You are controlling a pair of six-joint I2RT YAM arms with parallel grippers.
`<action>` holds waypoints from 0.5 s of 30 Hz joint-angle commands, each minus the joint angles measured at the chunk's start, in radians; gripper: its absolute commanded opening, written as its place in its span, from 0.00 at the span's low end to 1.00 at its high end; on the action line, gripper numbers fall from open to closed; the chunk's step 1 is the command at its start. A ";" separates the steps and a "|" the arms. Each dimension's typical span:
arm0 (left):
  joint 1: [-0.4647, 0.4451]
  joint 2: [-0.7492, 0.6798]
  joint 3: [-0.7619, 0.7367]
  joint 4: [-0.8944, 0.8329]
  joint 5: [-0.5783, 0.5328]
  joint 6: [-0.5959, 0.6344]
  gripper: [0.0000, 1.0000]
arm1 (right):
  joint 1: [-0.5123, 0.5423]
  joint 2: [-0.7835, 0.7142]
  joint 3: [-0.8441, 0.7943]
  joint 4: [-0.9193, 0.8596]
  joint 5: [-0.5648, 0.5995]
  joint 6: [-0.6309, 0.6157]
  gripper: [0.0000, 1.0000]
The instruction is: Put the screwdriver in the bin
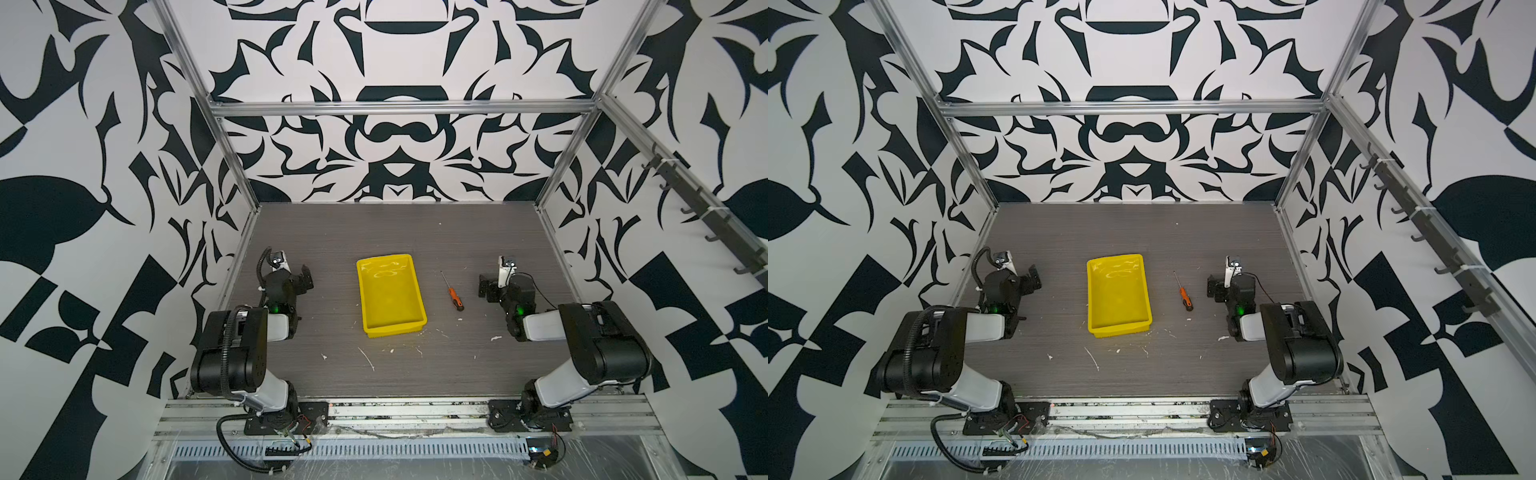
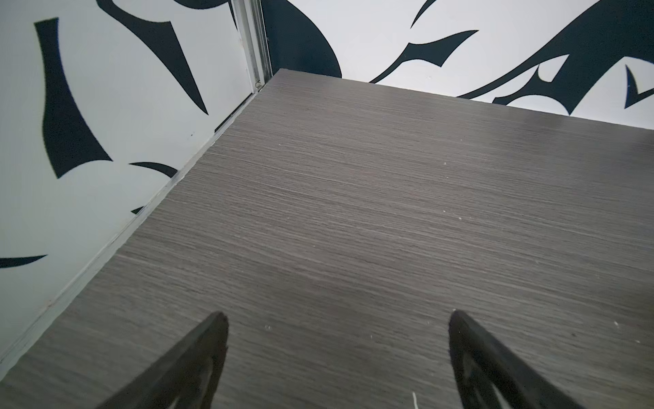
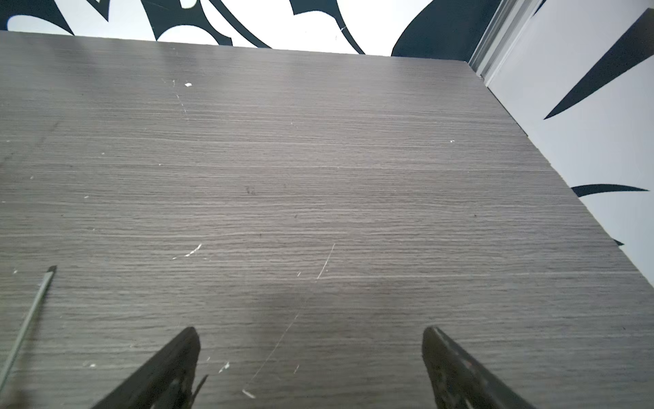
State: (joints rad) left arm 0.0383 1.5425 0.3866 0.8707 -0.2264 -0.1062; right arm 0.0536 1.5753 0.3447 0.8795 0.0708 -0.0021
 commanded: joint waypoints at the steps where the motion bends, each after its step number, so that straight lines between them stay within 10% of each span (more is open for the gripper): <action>1: 0.003 0.006 -0.010 0.027 0.004 0.001 0.99 | 0.002 -0.028 0.012 0.020 -0.006 0.008 1.00; 15: 0.011 -0.104 0.049 -0.172 0.013 0.003 0.99 | 0.002 -0.021 0.013 0.026 -0.009 0.005 1.00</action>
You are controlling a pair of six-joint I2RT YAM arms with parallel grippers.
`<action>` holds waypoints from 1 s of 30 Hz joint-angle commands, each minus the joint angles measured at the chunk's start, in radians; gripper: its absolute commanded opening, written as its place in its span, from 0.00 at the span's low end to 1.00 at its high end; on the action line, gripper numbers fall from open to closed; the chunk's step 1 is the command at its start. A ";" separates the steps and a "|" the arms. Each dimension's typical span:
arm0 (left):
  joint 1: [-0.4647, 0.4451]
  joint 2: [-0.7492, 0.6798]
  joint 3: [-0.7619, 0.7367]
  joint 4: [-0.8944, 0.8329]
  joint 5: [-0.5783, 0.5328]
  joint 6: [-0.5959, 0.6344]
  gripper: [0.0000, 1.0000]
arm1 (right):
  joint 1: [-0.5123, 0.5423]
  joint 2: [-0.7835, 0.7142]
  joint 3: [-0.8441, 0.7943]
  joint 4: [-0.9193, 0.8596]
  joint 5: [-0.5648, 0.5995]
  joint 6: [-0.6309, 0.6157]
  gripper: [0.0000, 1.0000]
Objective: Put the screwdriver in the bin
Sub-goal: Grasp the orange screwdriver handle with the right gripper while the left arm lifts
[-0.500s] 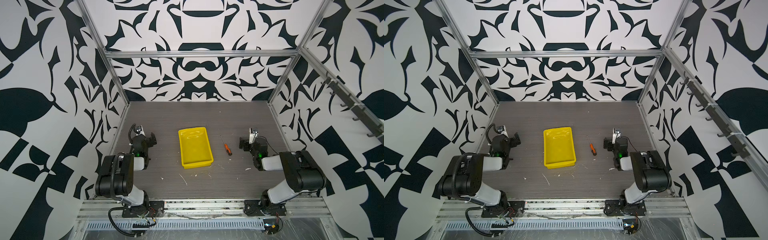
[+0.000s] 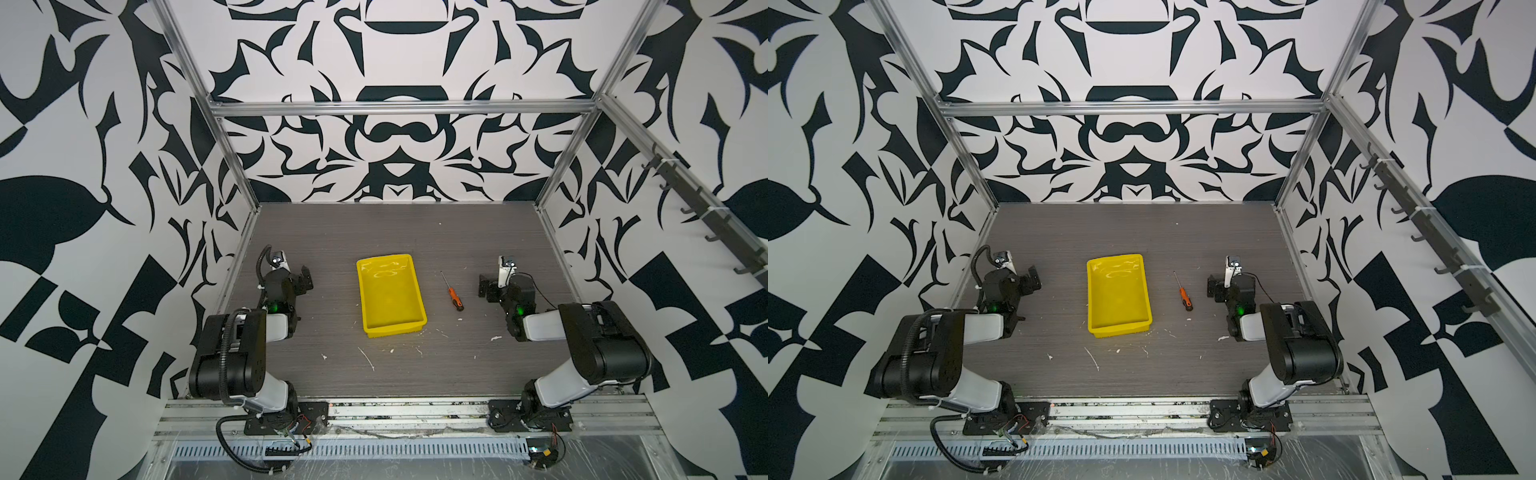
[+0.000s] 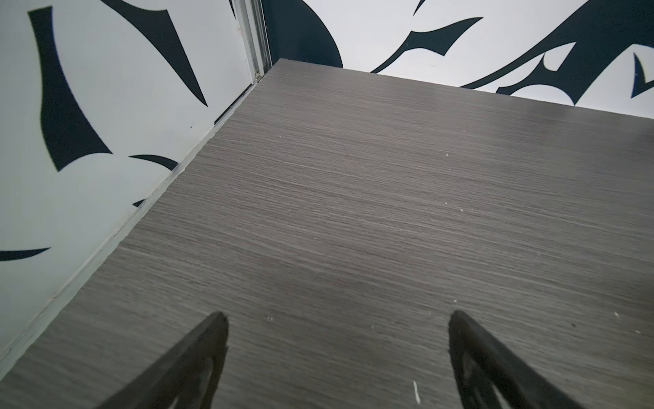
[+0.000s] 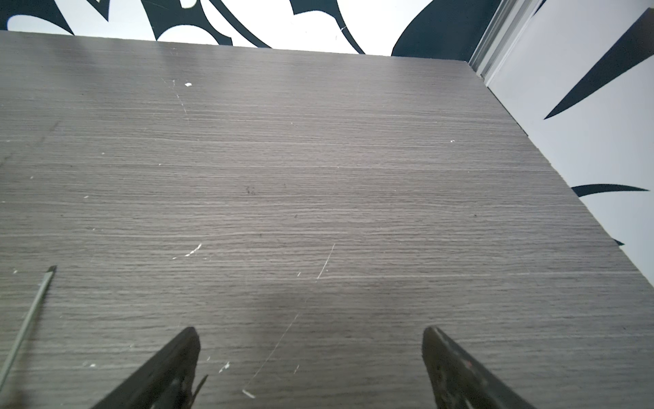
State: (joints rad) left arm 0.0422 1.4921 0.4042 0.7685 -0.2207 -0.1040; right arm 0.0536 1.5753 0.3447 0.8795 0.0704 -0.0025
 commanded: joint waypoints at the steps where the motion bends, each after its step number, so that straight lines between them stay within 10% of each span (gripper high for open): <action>1: 0.007 -0.086 0.044 -0.124 0.005 0.000 0.99 | 0.001 -0.021 0.013 0.027 -0.010 0.006 1.00; 5: 0.005 -0.271 0.100 -0.416 0.029 -0.007 0.99 | 0.001 -0.059 0.007 0.019 0.015 0.014 1.00; 13: -0.031 -0.437 0.409 -1.143 0.251 -0.288 0.99 | 0.091 -0.392 0.352 -0.964 0.106 0.177 1.00; 21: -0.231 -0.494 0.469 -1.206 0.593 -0.420 0.99 | 0.337 -0.476 0.423 -1.322 0.171 0.400 1.00; 30: -0.375 -0.459 0.456 -1.199 0.637 -0.421 0.99 | 0.362 -0.229 0.517 -1.364 0.036 0.396 1.00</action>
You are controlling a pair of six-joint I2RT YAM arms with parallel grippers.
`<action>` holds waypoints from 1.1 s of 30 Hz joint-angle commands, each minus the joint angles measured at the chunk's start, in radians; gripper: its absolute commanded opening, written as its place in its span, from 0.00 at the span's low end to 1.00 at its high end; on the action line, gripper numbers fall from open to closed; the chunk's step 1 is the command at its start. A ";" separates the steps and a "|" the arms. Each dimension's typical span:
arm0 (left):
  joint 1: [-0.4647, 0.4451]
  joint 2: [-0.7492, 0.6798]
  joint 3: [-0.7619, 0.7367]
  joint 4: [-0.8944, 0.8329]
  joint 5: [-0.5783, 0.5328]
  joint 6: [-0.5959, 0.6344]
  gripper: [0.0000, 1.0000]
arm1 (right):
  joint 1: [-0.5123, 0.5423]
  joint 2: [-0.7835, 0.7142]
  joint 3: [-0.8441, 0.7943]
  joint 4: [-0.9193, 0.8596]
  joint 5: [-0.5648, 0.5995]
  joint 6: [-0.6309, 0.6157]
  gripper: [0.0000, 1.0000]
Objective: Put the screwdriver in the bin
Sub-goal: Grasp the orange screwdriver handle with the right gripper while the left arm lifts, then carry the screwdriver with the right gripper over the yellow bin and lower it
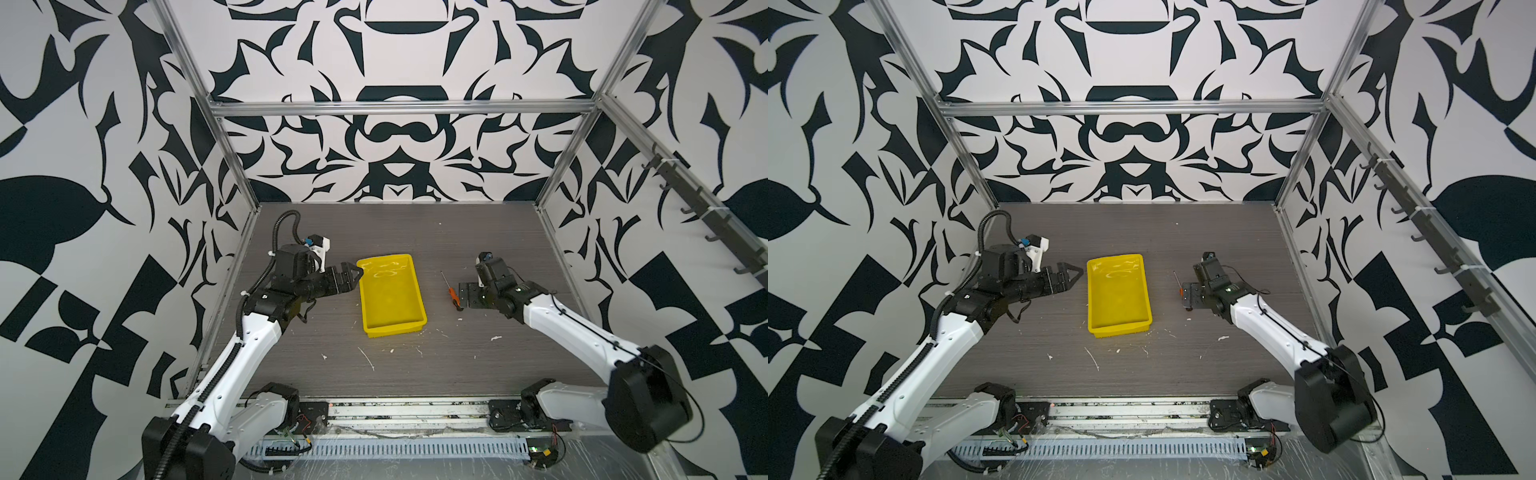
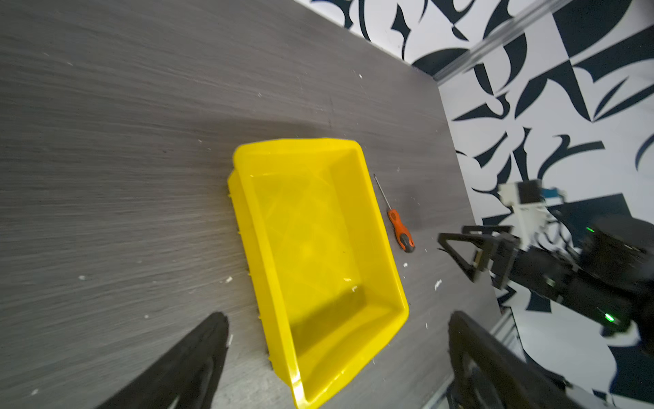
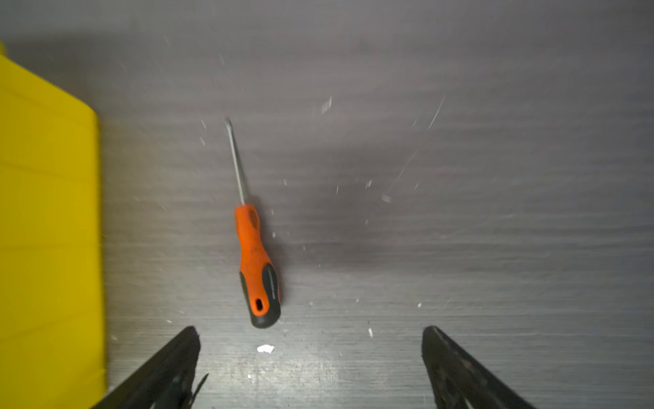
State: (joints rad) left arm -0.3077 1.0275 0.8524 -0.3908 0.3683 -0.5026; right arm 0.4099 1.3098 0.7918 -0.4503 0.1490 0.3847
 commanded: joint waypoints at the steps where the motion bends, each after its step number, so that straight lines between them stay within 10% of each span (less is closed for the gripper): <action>1: -0.037 0.004 0.007 -0.040 0.048 -0.021 0.99 | 0.006 0.063 0.079 -0.024 -0.058 -0.003 0.99; 11: -0.086 0.005 -0.006 -0.025 0.037 -0.047 0.99 | 0.006 0.304 0.177 0.020 -0.148 -0.059 0.91; 22: -0.089 -0.012 -0.035 0.007 -0.011 -0.059 0.99 | 0.016 0.388 0.179 0.028 -0.147 -0.059 0.25; 33: -0.088 -0.042 -0.026 -0.006 -0.038 -0.047 0.99 | 0.032 0.288 0.169 -0.005 -0.119 -0.087 0.00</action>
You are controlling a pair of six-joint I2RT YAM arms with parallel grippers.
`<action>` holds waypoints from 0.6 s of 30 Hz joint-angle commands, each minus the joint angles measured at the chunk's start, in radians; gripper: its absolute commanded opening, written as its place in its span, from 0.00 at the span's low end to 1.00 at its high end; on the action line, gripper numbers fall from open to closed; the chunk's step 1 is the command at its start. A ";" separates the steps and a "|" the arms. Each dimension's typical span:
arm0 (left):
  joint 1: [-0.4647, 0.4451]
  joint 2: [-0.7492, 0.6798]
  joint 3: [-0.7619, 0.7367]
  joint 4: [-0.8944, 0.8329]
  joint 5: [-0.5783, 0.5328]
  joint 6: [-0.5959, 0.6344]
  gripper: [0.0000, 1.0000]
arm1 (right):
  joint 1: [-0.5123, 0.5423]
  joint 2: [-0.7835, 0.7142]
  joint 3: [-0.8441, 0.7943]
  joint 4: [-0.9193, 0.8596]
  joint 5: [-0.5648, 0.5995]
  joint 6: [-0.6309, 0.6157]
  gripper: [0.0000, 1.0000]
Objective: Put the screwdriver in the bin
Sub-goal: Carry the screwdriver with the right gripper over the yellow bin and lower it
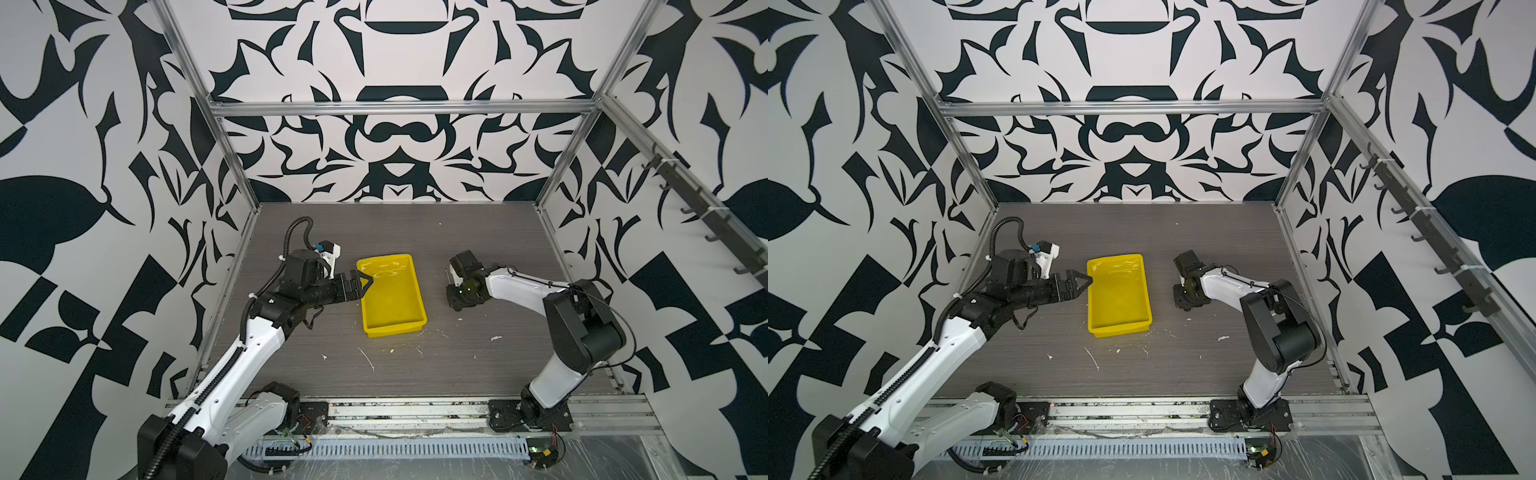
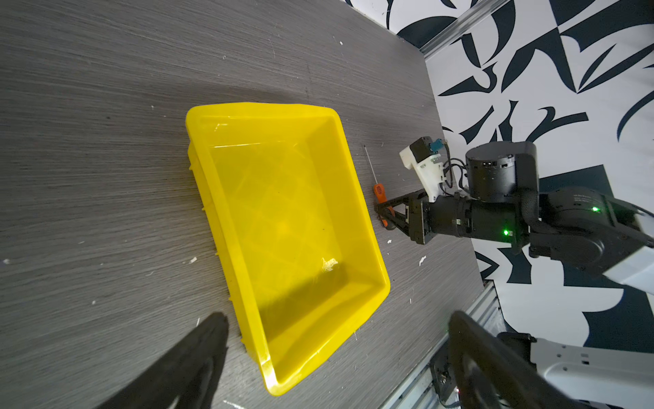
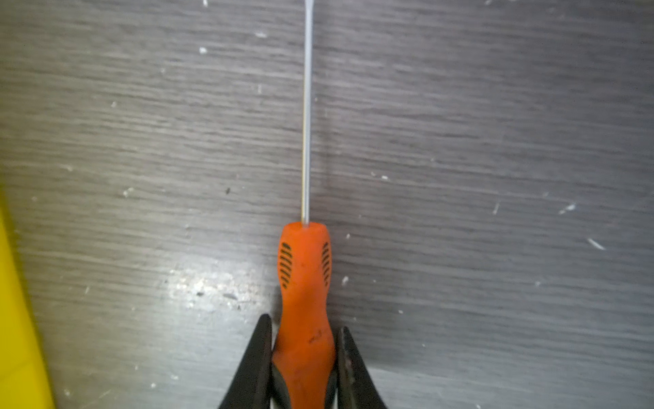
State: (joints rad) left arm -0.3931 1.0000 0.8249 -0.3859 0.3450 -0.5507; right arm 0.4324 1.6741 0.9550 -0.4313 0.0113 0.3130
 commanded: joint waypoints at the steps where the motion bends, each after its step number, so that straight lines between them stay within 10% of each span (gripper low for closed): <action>1: -0.003 -0.015 0.003 -0.010 -0.015 0.003 0.99 | 0.009 -0.100 0.012 -0.036 0.024 -0.016 0.00; 18: -0.003 -0.094 0.007 -0.057 -0.055 0.051 0.99 | 0.223 -0.217 0.443 -0.403 0.112 0.127 0.00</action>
State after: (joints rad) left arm -0.3931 0.9222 0.8249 -0.3950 0.3038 -0.5152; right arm 0.6155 1.4464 1.3205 -0.7597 0.1116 0.3756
